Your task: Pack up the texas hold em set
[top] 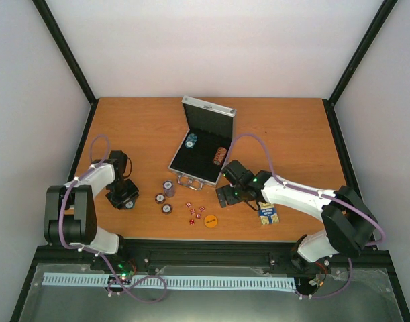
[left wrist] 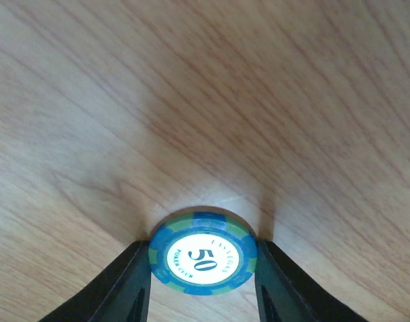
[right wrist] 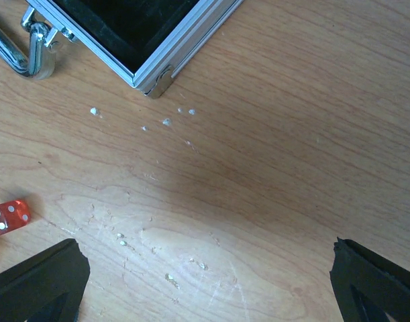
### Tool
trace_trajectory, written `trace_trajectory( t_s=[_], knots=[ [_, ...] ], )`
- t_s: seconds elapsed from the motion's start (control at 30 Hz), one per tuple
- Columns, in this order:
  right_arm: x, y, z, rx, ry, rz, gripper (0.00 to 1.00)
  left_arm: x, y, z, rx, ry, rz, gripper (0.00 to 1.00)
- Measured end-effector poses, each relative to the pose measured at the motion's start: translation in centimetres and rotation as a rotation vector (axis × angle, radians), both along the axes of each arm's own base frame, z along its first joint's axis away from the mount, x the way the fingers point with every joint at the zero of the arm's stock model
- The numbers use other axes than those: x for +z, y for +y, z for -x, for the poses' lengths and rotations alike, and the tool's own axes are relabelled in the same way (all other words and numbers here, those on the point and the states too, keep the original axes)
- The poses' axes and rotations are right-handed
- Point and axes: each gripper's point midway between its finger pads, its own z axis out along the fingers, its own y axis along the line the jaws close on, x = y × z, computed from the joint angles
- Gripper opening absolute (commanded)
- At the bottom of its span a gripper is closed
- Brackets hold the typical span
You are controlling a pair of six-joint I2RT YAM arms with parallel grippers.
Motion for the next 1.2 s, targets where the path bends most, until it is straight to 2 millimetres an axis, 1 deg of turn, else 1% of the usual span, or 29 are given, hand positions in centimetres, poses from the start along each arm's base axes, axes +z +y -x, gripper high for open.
trace_trajectory(
  t_s=[0.17,0.47,0.57,0.8,1.07,1.2],
  knots=[
    [-0.1,-0.1,0.1,-0.003,0.003,0.001,1.00,0.0,0.0,0.0,-0.005,-0.002,0.000,0.26],
    [-0.2,-0.2,0.1,-0.003,0.005,0.004,1.00,0.3,0.0,-0.2,-0.010,-0.027,0.003,0.25],
    [-0.3,-0.1,0.1,-0.003,0.007,0.006,1.00,0.9,0.0,-1.1,-0.021,-0.075,0.002,0.25],
    [-0.6,-0.1,0.1,-0.002,0.010,0.009,1.00,3.9,0.1,-3.6,-0.047,-0.203,-0.006,0.25],
    [-0.6,-0.2,-0.1,-0.007,0.004,0.013,1.00,4.8,-0.4,-5.7,-0.083,-0.254,0.013,0.26],
    [-0.6,-0.5,-0.4,-0.019,-0.001,0.018,1.00,6.1,-1.0,-8.0,-0.121,-0.299,0.009,0.27]
  ],
)
